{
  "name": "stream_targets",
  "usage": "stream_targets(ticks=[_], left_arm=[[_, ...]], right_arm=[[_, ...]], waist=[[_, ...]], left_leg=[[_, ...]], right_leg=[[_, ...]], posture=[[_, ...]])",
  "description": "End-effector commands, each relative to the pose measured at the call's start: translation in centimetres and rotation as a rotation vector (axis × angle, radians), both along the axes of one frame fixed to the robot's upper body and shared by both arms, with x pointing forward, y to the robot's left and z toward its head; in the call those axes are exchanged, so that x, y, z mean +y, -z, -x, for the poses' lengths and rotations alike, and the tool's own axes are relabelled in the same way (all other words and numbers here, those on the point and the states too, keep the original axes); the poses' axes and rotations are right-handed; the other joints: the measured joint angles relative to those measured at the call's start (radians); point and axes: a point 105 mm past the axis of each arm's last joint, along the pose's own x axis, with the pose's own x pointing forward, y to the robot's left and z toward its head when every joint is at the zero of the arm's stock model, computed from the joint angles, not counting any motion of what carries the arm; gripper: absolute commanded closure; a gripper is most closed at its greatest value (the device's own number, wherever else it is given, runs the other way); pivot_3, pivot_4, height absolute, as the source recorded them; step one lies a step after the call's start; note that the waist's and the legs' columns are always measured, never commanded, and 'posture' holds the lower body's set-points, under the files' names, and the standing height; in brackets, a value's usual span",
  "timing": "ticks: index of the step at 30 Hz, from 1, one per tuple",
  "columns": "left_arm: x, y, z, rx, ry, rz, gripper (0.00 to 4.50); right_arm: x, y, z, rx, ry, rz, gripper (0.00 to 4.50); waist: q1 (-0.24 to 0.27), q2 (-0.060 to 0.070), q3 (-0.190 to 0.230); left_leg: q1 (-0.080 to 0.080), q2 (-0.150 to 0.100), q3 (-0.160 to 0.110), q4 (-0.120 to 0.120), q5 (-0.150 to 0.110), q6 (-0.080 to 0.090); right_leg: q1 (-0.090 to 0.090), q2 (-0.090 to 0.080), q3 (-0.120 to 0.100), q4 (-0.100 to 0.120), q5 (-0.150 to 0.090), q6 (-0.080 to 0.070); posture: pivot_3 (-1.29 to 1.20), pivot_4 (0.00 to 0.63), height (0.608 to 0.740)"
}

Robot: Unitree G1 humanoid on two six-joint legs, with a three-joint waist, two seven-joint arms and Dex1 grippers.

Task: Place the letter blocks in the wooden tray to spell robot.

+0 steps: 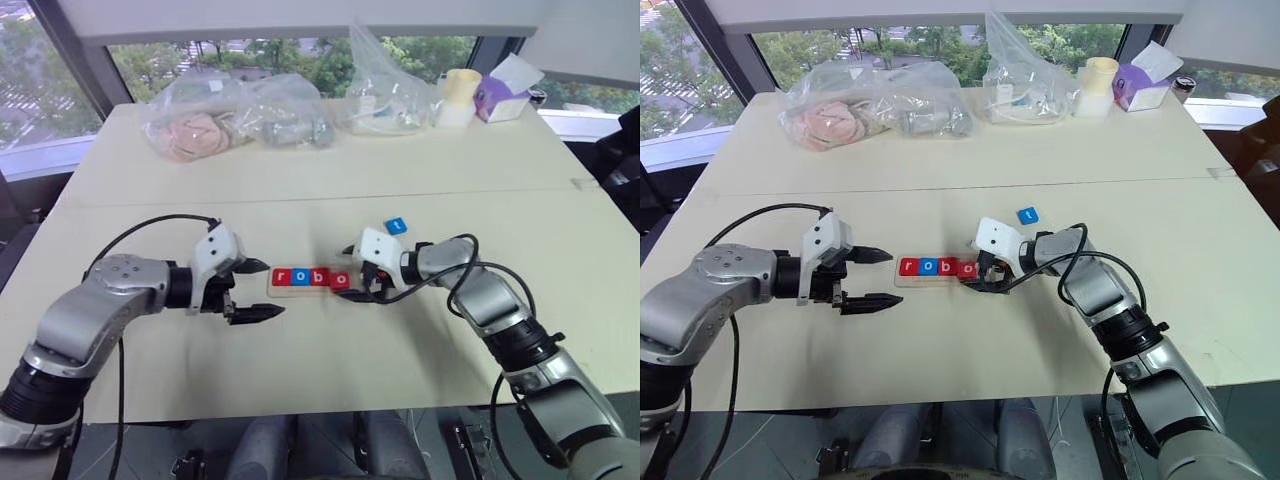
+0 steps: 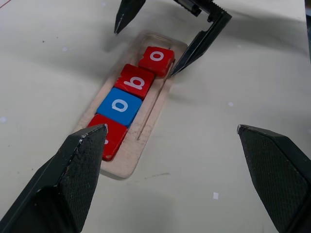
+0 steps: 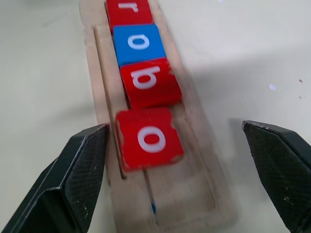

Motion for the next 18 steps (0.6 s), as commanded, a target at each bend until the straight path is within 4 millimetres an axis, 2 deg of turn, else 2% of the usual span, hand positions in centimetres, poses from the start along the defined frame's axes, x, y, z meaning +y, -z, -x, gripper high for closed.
stream_targets(ticks=[1,9,13,18], left_arm=[[-0.1,-0.8,-0.1,-0.044,0.008,-0.002,0.0],[-0.2,-0.7,-0.1,-0.044,0.006,0.001,0.0],[-0.2,-0.7,-0.1,-0.045,0.004,-0.003,0.0],[-0.1,-0.6,-0.1,-0.044,0.0,-0.005,0.0]], right_arm=[[0.1,-2.4,-0.5,-0.044,0.003,-0.055,0.03],[0.1,-1.9,-1.6,-0.09,0.027,-0.031,0.03],[0.5,-2.1,-1.4,-0.089,0.011,-0.045,0.03],[1.1,-3.7,-0.4,-0.086,-0.038,-0.132,0.03]], waist=[[0.0,0.0,0.0],[0.0,0.0,0.0],[0.0,0.0,0.0],[0.0,0.0,0.0]], left_leg=[[0.0,0.0,0.0,0.0,0.0,0.0],[0.0,0.0,0.0,0.0,0.0,0.0],[0.0,0.0,0.0,0.0,0.0,0.0],[0.0,0.0,0.0,0.0,0.0,0.0]], right_leg=[[0.0,0.0,0.0,0.0,0.0,0.0],[0.0,0.0,0.0,0.0,0.001,0.001],[0.0,0.0,0.0,0.0,0.001,0.002],[0.0,0.0,0.0,0.0,0.001,0.002]], posture=[[0.0,0.15,0.74],[0.0,0.15,0.74],[0.0,0.15,0.74],[0.0,0.15,0.74]])
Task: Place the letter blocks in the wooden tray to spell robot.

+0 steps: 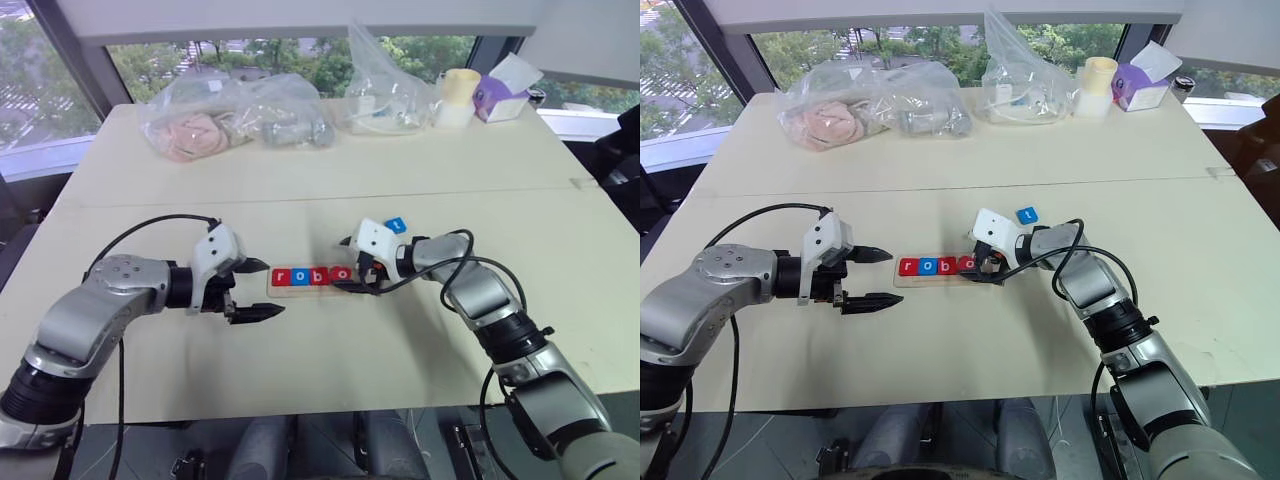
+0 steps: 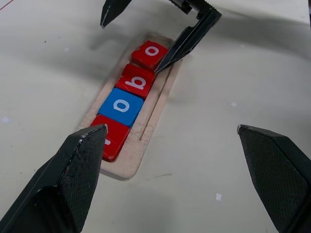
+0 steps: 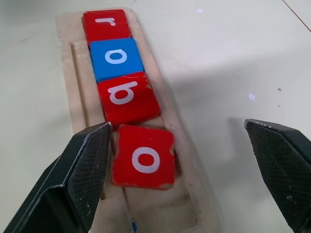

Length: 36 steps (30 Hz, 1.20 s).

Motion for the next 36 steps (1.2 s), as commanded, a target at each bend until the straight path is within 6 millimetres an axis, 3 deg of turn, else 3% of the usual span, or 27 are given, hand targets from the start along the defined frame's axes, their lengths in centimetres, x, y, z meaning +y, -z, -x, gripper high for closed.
stream_targets(ticks=[1,8,13,28,36], left_arm=[[-0.1,-0.7,0.0,-0.039,0.008,-0.001,0.0],[0.0,-0.6,0.1,-0.038,0.003,-0.001,0.0],[-0.2,-0.6,0.0,-0.036,0.009,0.003,0.0],[-0.3,-0.8,-0.1,-0.041,0.01,0.005,0.0],[-0.4,-0.7,-0.1,-0.041,0.003,0.01,0.0]], right_arm=[[0.8,-3.6,1.0,-0.065,-0.072,-0.116,0.03],[-2.0,-4.3,0.1,-0.17,0.035,-0.046,0.03],[-4.0,-2.6,-0.9,-0.211,0.107,0.06,0.03],[-3.3,-0.5,-0.8,-0.185,0.068,0.084,0.03],[-2.4,-1.3,-1.6,-0.222,0.081,0.048,0.03]], waist=[[0.0,0.0,0.0],[0.004,0.0,0.0],[-0.001,0.0,0.0],[0.0,0.0,0.0],[0.0,0.0,0.0]], left_leg=[[0.0,0.0,0.0,0.0,0.0,0.0],[0.0,0.0,0.0,0.0,0.0,0.0],[0.0,0.0,0.0,0.0,0.0,0.0],[0.0,0.0,0.0,0.0,0.0,0.0],[0.0,0.0,0.0,0.0,0.0,0.0]], right_leg=[[0.0,0.0,0.0,0.0,0.0,0.0],[0.0,0.0,0.0,0.0,-0.001,-0.001],[0.0,0.0,0.0,0.0,-0.001,-0.002],[0.0,0.0,0.0,0.0,-0.001,-0.002],[0.0,0.0,0.0,0.0,-0.001,-0.001]], posture=[[0.0,0.15,0.74],[0.0,0.15,0.74],[0.0,0.15,0.74],[0.0,0.15,0.74],[0.0,0.15,0.74]])
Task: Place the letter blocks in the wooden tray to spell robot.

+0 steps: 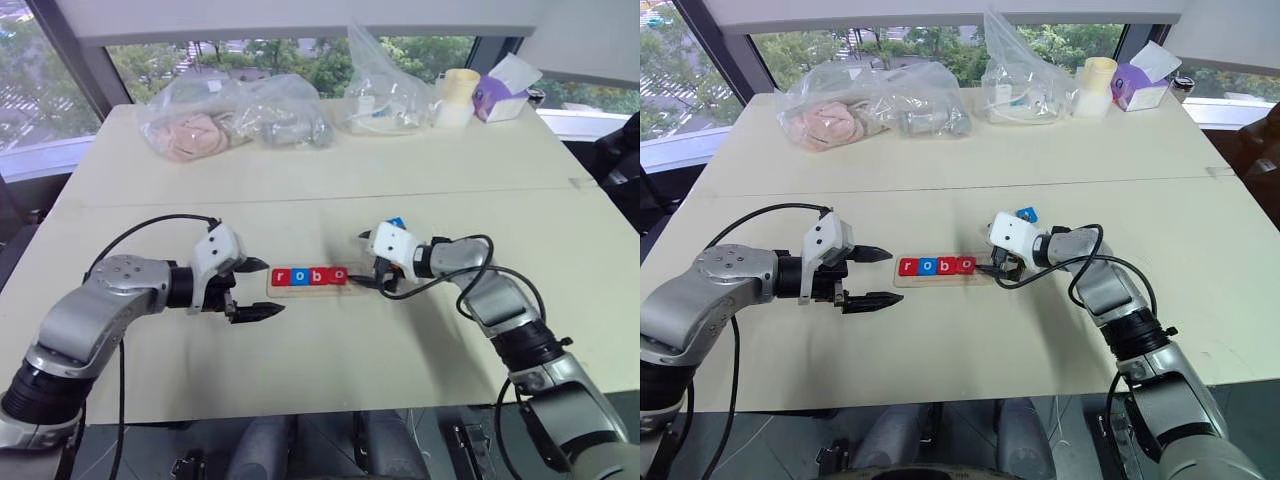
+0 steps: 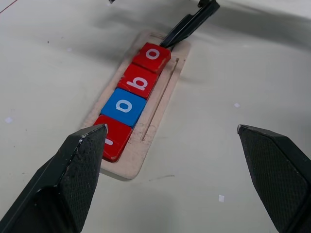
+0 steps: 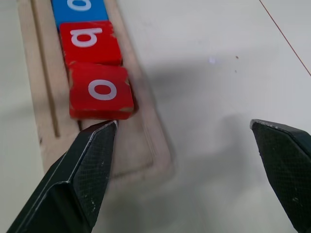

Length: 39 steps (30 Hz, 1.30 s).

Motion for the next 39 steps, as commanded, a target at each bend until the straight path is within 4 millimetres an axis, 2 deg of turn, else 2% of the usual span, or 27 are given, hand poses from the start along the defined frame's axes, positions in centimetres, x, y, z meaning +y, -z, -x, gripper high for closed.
stream_targets(ticks=[1,6,9,12,14,16,19,21,23,26,31,35,37,39], left_arm=[[-0.3,-0.7,0.1,-0.035,0.011,0.007,0.0],[-0.4,-0.7,0.0,-0.035,0.009,0.011,0.0],[-0.3,-0.7,0.0,-0.036,0.006,0.012,0.0],[-0.3,-0.7,0.1,-0.036,0.005,0.011,0.0],[-0.3,-0.8,0.1,-0.037,0.005,0.012,0.0],[-0.3,-0.8,0.0,-0.039,0.006,0.013,0.0],[-0.5,-1.6,-0.3,-0.07,0.002,0.024,0.0],[-0.7,-2.0,-0.3,-0.079,0.012,0.027,0.0],[-0.9,-2.4,-0.2,-0.093,0.034,0.014,0.0],[-1.1,-3.1,-0.3,-0.116,0.054,0.001,0.0],[-0.9,-3.8,-1.1,-0.151,0.021,-0.002,0.0],[-0.7,-3.7,-1.1,-0.15,0.009,-0.006,0.0],[-0.5,-3.6,-1.0,-0.146,0.0,-0.007,0.0],[-0.4,-3.5,-0.9,-0.143,-0.006,-0.007,0.0]], right_arm=[[0.3,-1.8,-0.6,-0.072,-0.005,-0.019,0.03],[-0.2,-1.8,-0.8,-0.091,-0.007,0.008,0.03],[-1.1,-2.0,-0.7,-0.108,-0.016,0.065,0.03],[-2.0,-2.6,-0.6,-0.138,-0.025,0.119,0.03],[-2.7,-3.7,-0.8,-0.162,0.005,0.104,0.03],[-3.3,-5.0,-1.2,-0.16,0.069,0.027,0.03],[-5.1,-7.1,-2.9,-0.087,0.303,-0.226,0.03],[-6.4,-7.3,-3.7,-0.019,0.452,-0.353,0.03],[-7.2,-6.2,-4.1,0.078,0.58,-0.448,0.03],[-7.0,-4.3,-4.4,0.179,0.669,-0.514,0.03],[-6.4,-2.1,-5.7,0.189,0.778,-0.492,0.03],[-6.8,-0.4,-6.1,0.185,0.841,-0.438,0.03],[-7.2,1.0,-6.2,0.194,0.882,-0.411,0.57],[-7.0,1.3,-6.2,0.197,0.876,-0.417,1.42]], waist=[[0.001,0.0,0.0],[0.001,0.0,0.0],[0.002,0.0,0.0],[0.002,0.0,0.0],[0.002,0.0,0.0],[0.002,0.0,0.0],[0.0,0.0,0.0],[0.001,0.0,0.0],[0.002,0.0,0.0],[0.003,0.0,0.0],[-0.002,0.0,0.0],[-0.004,0.0,0.0],[-0.004,0.0,0.0],[-0.004,0.0,0.0]], left_leg=[[0.0,0.0,0.0,0.0,0.0,0.0],[0.0,0.0,0.0,0.0,0.0,0.0],[0.0,0.0,0.0,0.0,0.0,0.0],[0.0,0.0,0.0,0.0,0.0,0.0],[0.0,0.0,0.0,0.0,0.0,0.0],[0.0,0.0,0.0,0.0,0.0,0.0],[0.0,0.0,0.0,0.0,0.0,0.0],[0.0,0.0,0.0,0.0,0.0,0.0],[0.0,0.0,-0.001,0.0,0.0,0.0],[0.0,0.0,-0.001,0.0,0.0,0.0],[0.0,0.0,0.0,0.0,0.0,0.0],[0.0,0.0,0.001,0.0,0.0,0.0],[0.001,0.0,0.001,0.0,0.0,0.0],[0.002,0.0,0.001,0.0,0.0,0.0]], right_leg=[[0.0,0.0,0.0,0.0,0.0,0.001],[0.0,0.0,0.0,0.0,0.001,0.001],[0.0,0.0,0.0,0.0,0.0,0.001],[0.0,0.0,0.0,0.0,0.0,0.001],[0.0,0.0,0.0,0.0,0.0,0.001],[0.0,0.0,0.0,0.0,0.0,0.0],[0.0,0.0,0.0,0.0,0.0,0.0],[0.0,0.0,0.0,0.001,0.0,0.0],[0.0,0.001,0.0,0.001,0.001,0.0],[0.0,0.0,0.0,0.0,0.001,0.0],[0.0,0.001,0.0,0.001,0.001,0.0],[0.0,0.001,0.001,0.001,0.002,0.001],[0.0,0.001,0.001,0.001,0.002,0.001],[0.002,0.001,0.001,0.001,0.001,0.001]], posture=[[0.0,0.15,0.74],[0.0,0.15,0.74],[0.0,0.15,0.74],[0.0,0.15,0.74],[0.0,0.15,0.74],[0.0,0.15,0.74],[0.0,0.15,0.74],[0.0,0.15,0.74],[0.0,0.15,0.74],[0.0,0.15,0.74],[0.0,0.15,0.74],[0.0,0.15,0.74],[0.0,0.15,0.74],[0.0,0.15,0.74]])
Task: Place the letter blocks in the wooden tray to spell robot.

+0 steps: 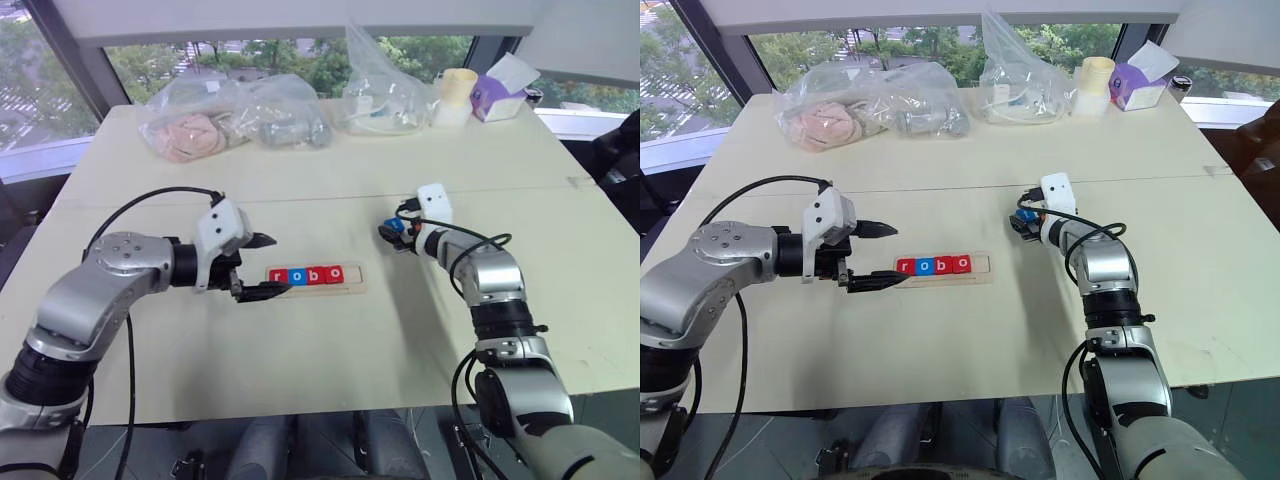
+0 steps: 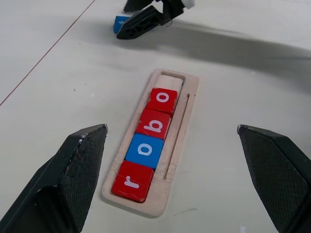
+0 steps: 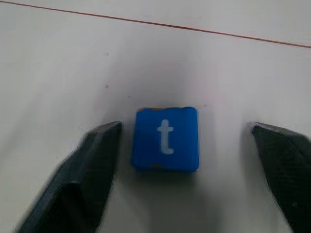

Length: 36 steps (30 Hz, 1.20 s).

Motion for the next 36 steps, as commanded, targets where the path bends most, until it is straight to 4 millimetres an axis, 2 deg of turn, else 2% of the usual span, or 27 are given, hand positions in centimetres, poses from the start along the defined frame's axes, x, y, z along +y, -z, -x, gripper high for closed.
stream_targets(ticks=[1,4,7,9,12,18,23,30,35,36], left_arm=[[0.5,-0.6,0.2,-0.027,-0.021,-0.004,0.0],[0.5,-0.4,0.2,-0.022,-0.023,-0.004,0.0],[0.3,-0.3,0.2,-0.017,-0.017,0.002,0.0],[0.0,-0.2,0.4,-0.014,-0.009,0.005,0.0],[-0.5,0.2,0.7,0.0,0.006,0.01,0.0],[-1.5,1.1,1.3,0.029,0.044,0.032,0.0],[-1.7,1.6,1.3,0.035,0.062,0.013,0.0],[-1.8,1.5,0.8,0.029,0.075,0.008,0.0],[-1.3,1.6,0.6,0.032,0.073,-0.003,0.0],[-1.2,1.7,0.6,0.032,0.071,-0.005,0.0]], right_arm=[[0.4,0.6,-0.1,0.003,0.0,0.007,1.89],[1.0,0.0,-0.1,-0.02,-0.017,0.018,3.3],[1.4,-0.7,0.0,-0.052,-0.026,0.049,3.29],[1.1,-2.0,0.3,-0.092,0.007,0.023,3.29],[1.0,-3.9,2.4,-0.165,0.054,0.014,3.29],[0.3,-2.8,8.7,-0.014,0.197,-0.108,3.29],[1.0,-2.0,12.4,0.104,0.254,-0.202,3.29],[2.7,-0.6,13.4,0.185,0.292,-0.266,3.29],[3.0,0.0,13.5,0.215,0.303,-0.296,3.29],[3.1,0.1,13.4,0.219,0.296,-0.299,2.25]], waist=[[0.0,0.0,0.0],[0.0,0.0,0.0],[0.0,0.0,0.0],[0.0,0.0,0.0],[0.005,0.0,0.0],[0.007,0.001,0.0],[0.005,0.002,-0.001],[0.004,0.002,-0.001],[0.004,0.002,-0.001],[0.004,0.002,-0.001]], left_leg=[[0.001,0.0,0.0,0.0,0.0,0.0],[0.003,0.0,0.0,0.0,0.0,0.0],[0.003,0.0,0.0,0.0,0.0,0.0],[0.003,0.0,0.0,-0.001,0.0,0.0],[0.002,0.0,0.0,-0.002,0.0,0.0],[-0.001,0.0,-0.002,-0.001,0.0,0.0],[0.0,0.0,-0.002,-0.001,0.0,0.0],[-0.001,0.001,-0.002,-0.002,0.0,0.0],[-0.001,0.0,-0.002,-0.002,0.0,0.0],[-0.001,0.0,-0.002,-0.002,0.0,0.0]], right_leg=[[0.001,0.0,0.0,0.0,0.0,0.0],[0.002,0.0,0.0,0.0,0.0,-0.001],[0.003,0.0,0.0,0.0,0.0,-0.001],[0.002,0.0,0.0,0.0,0.0,-0.001],[0.001,0.0,0.0,0.0,0.0,0.0],[-0.002,0.0,0.0,0.0,0.0,0.0],[-0.001,0.0,0.0,0.0,-0.002,-0.004],[-0.002,0.0,0.0,0.0,-0.002,-0.004],[-0.002,0.0,0.0,-0.001,-0.002,-0.004],[-0.003,0.0,0.0,-0.001,-0.002,-0.004]], posture=[[0.0,0.15,0.74],[0.0,0.15,0.74],[0.0,0.15,0.74],[0.0,0.15,0.74],[0.0,0.15,0.74],[0.0,0.15,0.74],[0.0,0.15,0.74],[0.0,0.15,0.74],[0.0,0.15,0.74],[0.0,0.15,0.74]])
